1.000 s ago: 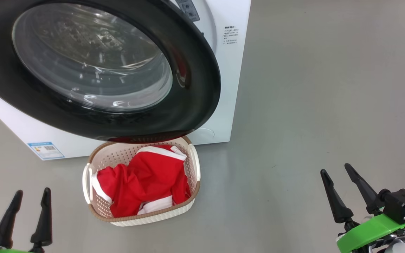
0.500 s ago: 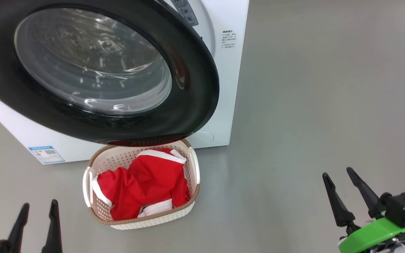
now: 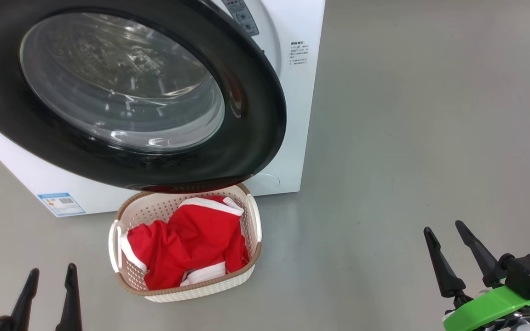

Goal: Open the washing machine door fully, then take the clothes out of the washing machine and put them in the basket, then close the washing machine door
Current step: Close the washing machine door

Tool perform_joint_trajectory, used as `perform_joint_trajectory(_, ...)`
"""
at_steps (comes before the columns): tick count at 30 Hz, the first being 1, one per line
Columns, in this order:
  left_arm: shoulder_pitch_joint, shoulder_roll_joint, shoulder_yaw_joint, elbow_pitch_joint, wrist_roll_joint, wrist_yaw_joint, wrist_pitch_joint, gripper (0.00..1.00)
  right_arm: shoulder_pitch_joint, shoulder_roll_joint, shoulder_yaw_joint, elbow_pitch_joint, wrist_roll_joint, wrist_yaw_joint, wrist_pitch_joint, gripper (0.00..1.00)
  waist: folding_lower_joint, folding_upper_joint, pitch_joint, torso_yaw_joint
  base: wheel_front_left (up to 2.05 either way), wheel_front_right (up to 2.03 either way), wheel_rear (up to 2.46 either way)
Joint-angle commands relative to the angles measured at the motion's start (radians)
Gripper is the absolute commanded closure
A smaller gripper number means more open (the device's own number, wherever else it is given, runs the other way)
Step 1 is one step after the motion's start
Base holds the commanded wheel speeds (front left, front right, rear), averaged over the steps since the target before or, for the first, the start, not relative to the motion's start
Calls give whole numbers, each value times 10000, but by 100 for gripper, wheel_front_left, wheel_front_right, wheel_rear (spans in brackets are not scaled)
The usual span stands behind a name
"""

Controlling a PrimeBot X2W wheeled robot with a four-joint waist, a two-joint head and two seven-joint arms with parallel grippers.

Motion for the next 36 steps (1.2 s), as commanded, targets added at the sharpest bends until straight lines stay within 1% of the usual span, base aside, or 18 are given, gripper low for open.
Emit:
perform_joint_trajectory(1,-120,161,365,-196,42,-31,-122,0,121,-130,137,-250,88,16,-76,0,0,0,-9,-3,0,0,0)
perform_joint_trajectory(12,-193,197,345,-244,101,-31,-122,0,88,-116,147,-295,58,16,-76,0,0,0,45,54,0,0,0)
perform_joint_trajectory(17,-240,148,375,-296,114,-31,-122,0,-31,-83,228,-388,115,16,-76,0,0,0,103,180,0,0,0)
perform_joint_trajectory(18,-272,129,396,-311,121,-31,-122,0,-86,-62,264,-407,167,16,-76,42,0,0,128,226,0,0,0)
perform_joint_trajectory(19,-313,110,395,-326,125,-31,-122,0,-153,-54,306,-401,210,16,-76,69,0,0,165,288,0,0,0)
perform_joint_trajectory(20,-355,93,380,-339,130,-31,-122,0,-242,-45,368,-385,228,16,-76,100,0,0,202,355,0,0,0)
perform_joint_trajectory(25,-514,-42,292,-413,118,-31,-122,0,-810,98,654,-319,324,16,-76,100,0,0,395,699,0,0,0)
perform_joint_trajectory(36,-1090,-363,-87,-460,-10,-31,-122,0,-2958,597,1337,169,341,16,-76,100,0,0,1148,1781,0,0,0)
